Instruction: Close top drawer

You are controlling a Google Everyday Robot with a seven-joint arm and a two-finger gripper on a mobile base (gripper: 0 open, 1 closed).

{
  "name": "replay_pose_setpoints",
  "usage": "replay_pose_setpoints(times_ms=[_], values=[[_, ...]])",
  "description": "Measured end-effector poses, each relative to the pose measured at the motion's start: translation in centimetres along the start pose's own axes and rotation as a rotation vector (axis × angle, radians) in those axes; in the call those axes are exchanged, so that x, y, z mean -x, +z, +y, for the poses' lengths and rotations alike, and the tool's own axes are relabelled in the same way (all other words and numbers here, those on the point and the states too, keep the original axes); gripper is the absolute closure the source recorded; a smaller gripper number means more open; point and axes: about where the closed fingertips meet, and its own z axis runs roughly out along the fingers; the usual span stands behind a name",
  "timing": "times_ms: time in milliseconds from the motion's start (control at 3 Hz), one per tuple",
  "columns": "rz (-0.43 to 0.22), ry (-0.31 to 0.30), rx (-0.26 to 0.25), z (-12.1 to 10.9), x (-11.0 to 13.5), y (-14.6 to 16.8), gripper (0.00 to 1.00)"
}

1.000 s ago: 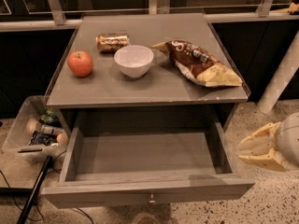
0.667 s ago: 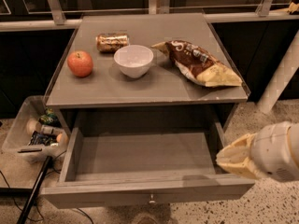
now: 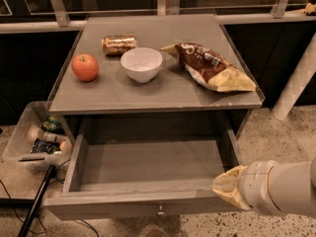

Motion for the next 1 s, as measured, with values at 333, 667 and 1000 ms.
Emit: replay_pose_setpoints(times_ms=[333, 667, 1000], values=[[0.000, 0.000, 0.001, 0.0, 0.0, 0.0, 1.00], [-0.020, -0.028, 0.043, 0.3, -0.5, 0.0, 1.00], [-0.031, -0.055, 0.100, 2.0, -2.4, -0.1, 1.00]])
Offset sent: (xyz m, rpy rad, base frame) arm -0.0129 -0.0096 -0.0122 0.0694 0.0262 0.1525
